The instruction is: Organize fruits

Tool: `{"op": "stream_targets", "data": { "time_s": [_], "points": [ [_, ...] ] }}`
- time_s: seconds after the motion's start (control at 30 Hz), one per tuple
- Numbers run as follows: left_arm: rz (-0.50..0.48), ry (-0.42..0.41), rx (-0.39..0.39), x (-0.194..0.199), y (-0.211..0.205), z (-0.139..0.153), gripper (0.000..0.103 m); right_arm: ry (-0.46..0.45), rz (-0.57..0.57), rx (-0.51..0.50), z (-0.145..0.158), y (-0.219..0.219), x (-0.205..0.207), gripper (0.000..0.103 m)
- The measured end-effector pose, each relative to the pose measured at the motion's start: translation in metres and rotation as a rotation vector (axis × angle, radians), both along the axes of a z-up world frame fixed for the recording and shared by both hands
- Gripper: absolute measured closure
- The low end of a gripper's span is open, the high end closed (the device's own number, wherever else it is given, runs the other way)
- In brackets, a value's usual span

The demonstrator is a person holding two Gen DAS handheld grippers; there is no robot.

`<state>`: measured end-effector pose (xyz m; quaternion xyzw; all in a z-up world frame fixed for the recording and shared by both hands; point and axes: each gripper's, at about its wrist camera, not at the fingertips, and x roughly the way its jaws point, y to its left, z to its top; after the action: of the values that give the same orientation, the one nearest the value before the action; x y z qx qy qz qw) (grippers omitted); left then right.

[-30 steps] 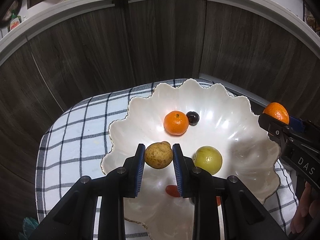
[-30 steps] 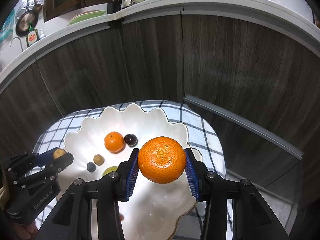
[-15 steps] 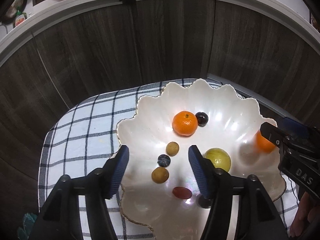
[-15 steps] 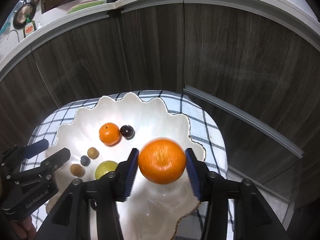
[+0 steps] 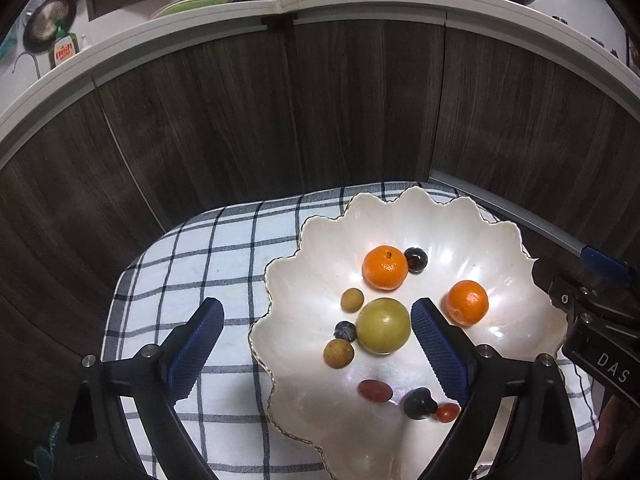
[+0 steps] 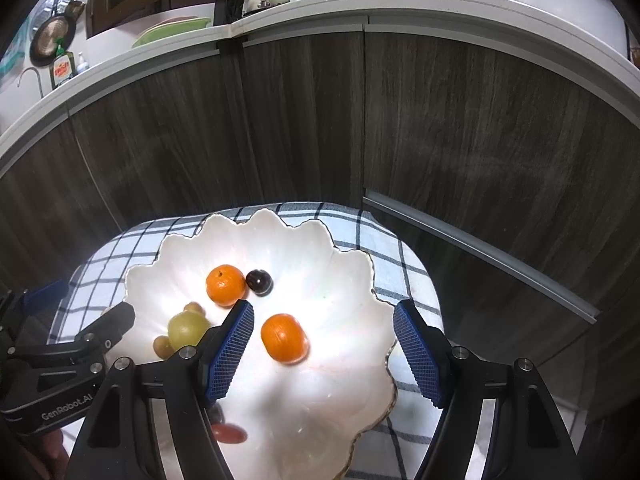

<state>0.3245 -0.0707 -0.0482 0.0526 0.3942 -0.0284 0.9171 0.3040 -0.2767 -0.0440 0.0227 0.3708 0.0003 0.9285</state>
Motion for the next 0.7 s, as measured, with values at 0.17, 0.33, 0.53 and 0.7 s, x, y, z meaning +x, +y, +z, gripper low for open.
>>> {"op": "stream_targets", "data": {
  "time_s": [0.17,0.33,0.53,0.7],
  "points": [
    [0.005,-0.006,-0.003,-0.004,0.002,0.005,0.007,-0.008,0.0,-0.004,0.005,0.002,-0.004,0.029],
    [0.006,-0.013,-0.007,-0.009,0.002,0.01,0.007,-0.018,0.0,-0.007,0.01,0.002,-0.009,0.028],
    [0.002,-0.023,-0.007,-0.017,0.003,0.015,0.007,-0.026,-0.004,-0.009,0.015,0.002,-0.017,0.028],
    [0.001,-0.035,-0.007,-0.027,0.005,0.022,0.007,-0.037,-0.007,-0.009,0.021,0.002,-0.025,0.028]
  ]
}}
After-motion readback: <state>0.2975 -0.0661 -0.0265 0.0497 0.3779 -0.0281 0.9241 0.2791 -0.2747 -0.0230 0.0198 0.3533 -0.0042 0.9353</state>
